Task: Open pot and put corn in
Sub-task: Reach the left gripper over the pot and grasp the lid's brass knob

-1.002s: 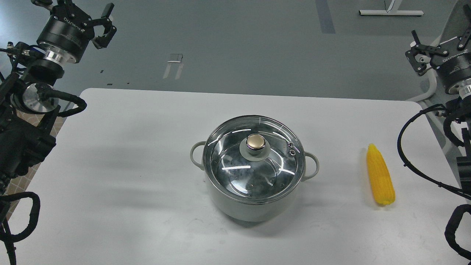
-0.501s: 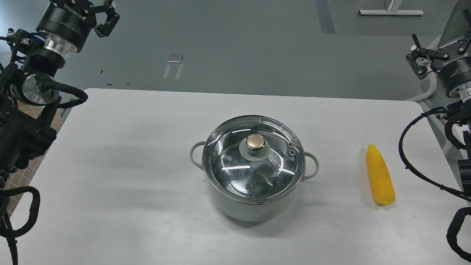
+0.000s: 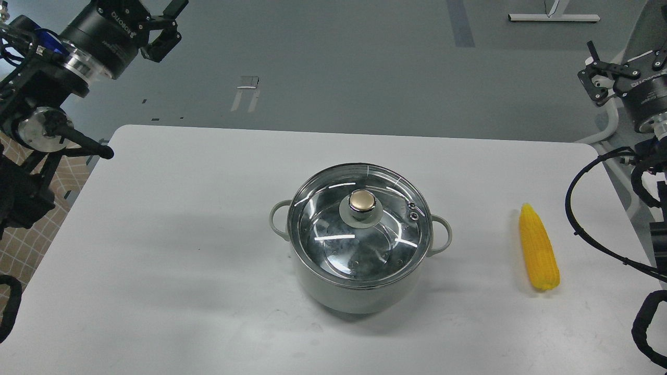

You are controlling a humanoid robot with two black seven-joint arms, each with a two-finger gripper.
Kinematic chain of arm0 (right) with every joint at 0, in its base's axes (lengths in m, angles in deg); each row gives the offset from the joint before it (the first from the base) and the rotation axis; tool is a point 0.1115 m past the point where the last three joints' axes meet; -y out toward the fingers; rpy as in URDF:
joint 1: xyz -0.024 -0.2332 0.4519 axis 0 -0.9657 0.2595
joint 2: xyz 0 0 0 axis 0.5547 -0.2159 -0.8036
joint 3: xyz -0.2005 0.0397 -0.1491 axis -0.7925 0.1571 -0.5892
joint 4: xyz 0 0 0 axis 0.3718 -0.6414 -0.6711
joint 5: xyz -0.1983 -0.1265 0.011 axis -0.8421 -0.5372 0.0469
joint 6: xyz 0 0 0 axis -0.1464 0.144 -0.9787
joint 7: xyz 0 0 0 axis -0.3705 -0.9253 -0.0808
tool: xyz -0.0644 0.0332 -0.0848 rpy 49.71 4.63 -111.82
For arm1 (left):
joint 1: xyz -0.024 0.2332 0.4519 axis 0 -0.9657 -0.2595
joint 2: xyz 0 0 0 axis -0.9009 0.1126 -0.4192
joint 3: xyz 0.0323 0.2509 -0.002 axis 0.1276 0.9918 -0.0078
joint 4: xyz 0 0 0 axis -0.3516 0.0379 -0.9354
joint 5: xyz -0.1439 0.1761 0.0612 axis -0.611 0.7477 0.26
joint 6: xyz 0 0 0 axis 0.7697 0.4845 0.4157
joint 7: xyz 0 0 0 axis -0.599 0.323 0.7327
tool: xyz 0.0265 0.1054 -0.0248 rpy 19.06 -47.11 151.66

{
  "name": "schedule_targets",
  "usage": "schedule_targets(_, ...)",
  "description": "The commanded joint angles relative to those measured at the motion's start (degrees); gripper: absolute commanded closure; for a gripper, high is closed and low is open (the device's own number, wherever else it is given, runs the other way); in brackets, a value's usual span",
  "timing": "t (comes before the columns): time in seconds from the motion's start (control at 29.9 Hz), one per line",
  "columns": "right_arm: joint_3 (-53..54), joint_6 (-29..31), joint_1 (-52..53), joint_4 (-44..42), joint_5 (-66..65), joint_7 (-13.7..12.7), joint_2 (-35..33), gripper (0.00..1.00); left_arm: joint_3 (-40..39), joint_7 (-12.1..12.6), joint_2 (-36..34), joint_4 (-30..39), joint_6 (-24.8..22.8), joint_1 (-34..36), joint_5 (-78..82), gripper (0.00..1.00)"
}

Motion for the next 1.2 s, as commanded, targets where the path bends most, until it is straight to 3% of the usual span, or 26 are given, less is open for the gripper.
schedule_targets(0.0, 0.25, 0.01, -0.94, 0.07, 0.25, 0.0, 0.2, 0.0, 0.44, 0.14, -3.11, 8.52, 0.05, -1.11, 6.21, 0.03)
schedule_targets(0.37, 2.36, 0.01, -1.99, 2.27, 0.34, 0.0, -0.94, 0.0, 2.97, 0.05, -2.33, 29.28, 0.05, -1.3, 44.78, 0.03)
schedule_targets(0.77, 3.06, 0.01, -3.93, 2.27, 0.43, 0.08, -1.12, 0.0, 15.81, -0.22, 4.43, 31.31, 0.05, 4.86, 73.46, 0.08)
schedule_targets(0.9, 4.2, 0.01, -4.45, 2.36, 0.43, 0.17, -1.12, 0.0, 20.81, -0.3, 5.93, 33.06, 0.05, 5.56, 77.06, 0.2)
schedule_targets(1.07, 5.17, 0.01, -5.68, 2.36, 0.43, 0.17, -1.21, 0.0, 25.21, -0.3, 5.58, 37.72, 0.05, 4.42, 77.95, 0.23)
schedule_targets(1.17, 5.35, 0.01, -6.3, 2.36, 0.43, 0.17, -1.21, 0.0, 28.46, -0.39, 5.58, 37.9, 0.8, 4.07, 81.63, 0.3)
